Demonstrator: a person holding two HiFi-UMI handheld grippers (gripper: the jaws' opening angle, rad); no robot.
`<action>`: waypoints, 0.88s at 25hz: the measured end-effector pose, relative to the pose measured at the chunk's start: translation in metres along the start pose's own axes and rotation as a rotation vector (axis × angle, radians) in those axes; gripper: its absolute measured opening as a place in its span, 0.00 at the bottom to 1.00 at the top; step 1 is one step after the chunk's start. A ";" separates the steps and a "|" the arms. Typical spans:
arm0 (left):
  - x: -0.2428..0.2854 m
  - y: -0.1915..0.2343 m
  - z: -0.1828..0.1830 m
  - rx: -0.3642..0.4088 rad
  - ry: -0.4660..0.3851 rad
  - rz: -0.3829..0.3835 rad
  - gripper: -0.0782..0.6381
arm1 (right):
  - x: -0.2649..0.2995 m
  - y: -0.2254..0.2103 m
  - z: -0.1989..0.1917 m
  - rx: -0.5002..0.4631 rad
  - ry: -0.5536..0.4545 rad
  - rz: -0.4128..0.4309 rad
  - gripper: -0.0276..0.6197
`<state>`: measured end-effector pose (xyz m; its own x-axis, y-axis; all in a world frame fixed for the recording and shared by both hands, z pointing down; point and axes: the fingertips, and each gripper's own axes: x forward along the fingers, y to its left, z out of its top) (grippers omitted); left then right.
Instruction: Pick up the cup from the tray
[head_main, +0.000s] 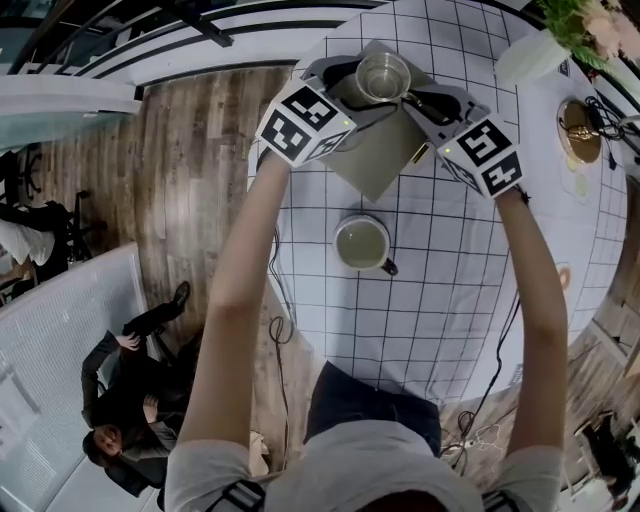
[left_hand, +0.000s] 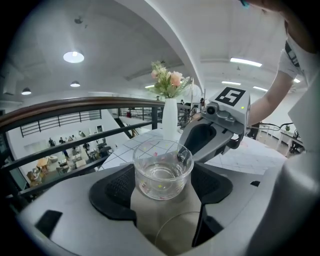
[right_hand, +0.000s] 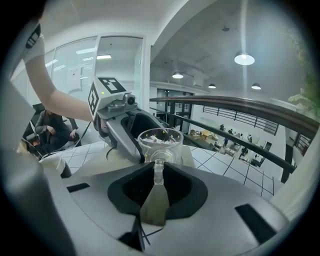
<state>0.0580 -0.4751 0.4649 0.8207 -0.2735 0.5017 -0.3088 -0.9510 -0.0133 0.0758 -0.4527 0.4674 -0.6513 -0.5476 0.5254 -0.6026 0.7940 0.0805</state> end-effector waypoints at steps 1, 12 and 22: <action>-0.002 -0.002 0.002 -0.001 -0.004 0.001 0.61 | -0.002 0.002 0.002 0.001 -0.003 0.003 0.12; -0.032 -0.041 0.052 0.074 -0.071 0.016 0.61 | -0.058 0.022 0.033 0.012 -0.094 -0.012 0.12; -0.025 -0.111 0.106 0.152 -0.111 -0.023 0.61 | -0.143 0.034 0.026 0.041 -0.121 -0.104 0.12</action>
<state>0.1225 -0.3780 0.3623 0.8776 -0.2572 0.4046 -0.2195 -0.9658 -0.1379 0.1367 -0.3542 0.3729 -0.6335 -0.6560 0.4104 -0.6865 0.7211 0.0929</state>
